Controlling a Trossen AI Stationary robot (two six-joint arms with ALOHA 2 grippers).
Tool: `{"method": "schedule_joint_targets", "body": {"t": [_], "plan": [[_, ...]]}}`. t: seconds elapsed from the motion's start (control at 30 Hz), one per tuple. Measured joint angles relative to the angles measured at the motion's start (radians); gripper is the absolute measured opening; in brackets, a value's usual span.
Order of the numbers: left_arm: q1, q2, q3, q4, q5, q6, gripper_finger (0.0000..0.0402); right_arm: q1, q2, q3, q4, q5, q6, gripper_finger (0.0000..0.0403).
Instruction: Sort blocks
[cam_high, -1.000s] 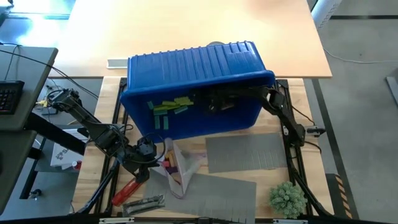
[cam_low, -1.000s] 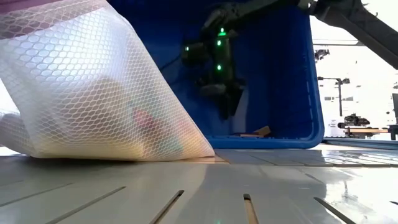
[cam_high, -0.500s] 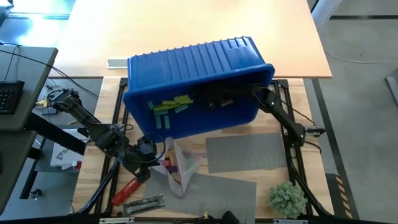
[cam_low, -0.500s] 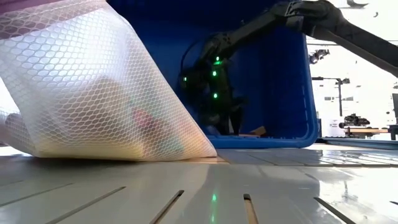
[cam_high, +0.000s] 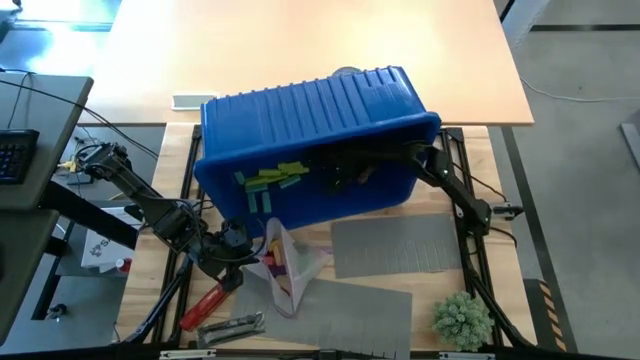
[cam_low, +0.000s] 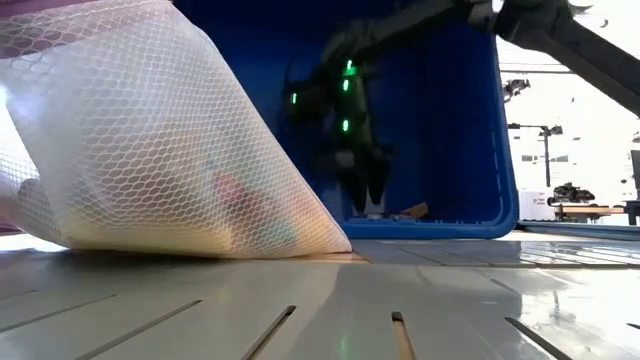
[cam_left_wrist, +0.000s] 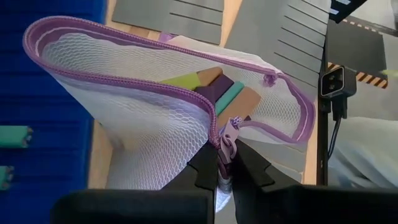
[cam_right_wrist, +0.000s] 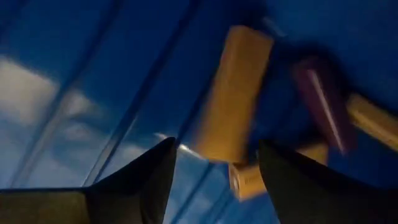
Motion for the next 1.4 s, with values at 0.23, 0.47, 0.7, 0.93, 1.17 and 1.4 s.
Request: {"method": "schedule_joint_targets", "body": {"t": [0.23,0.47,0.7,0.93,1.17,1.4], "plan": [[0.005,0.000,0.000,0.001,-0.009,0.010,0.0001,0.015,-0.078,0.002,-0.019,0.038,-0.025,0.0212],[0.013,0.000,0.000,0.000,-0.019,0.022,0.0001,0.042,-0.063,0.002,0.052,0.005,0.189,0.0212],[0.013,-0.003,0.000,0.000,-0.034,0.035,0.0001,0.031,-0.007,0.002,0.068,-0.025,0.345,0.0212],[0.010,-0.002,0.000,0.001,-0.032,0.037,0.0001,0.000,0.047,0.006,0.065,-0.094,0.427,0.0212],[0.010,-0.002,0.000,0.000,-0.031,0.066,0.0001,-0.008,0.051,0.007,0.067,-0.172,0.425,0.0194],[0.010,0.001,0.000,0.001,-0.030,0.089,0.0001,-0.008,0.051,0.005,0.100,-0.121,0.477,0.0118]]}}
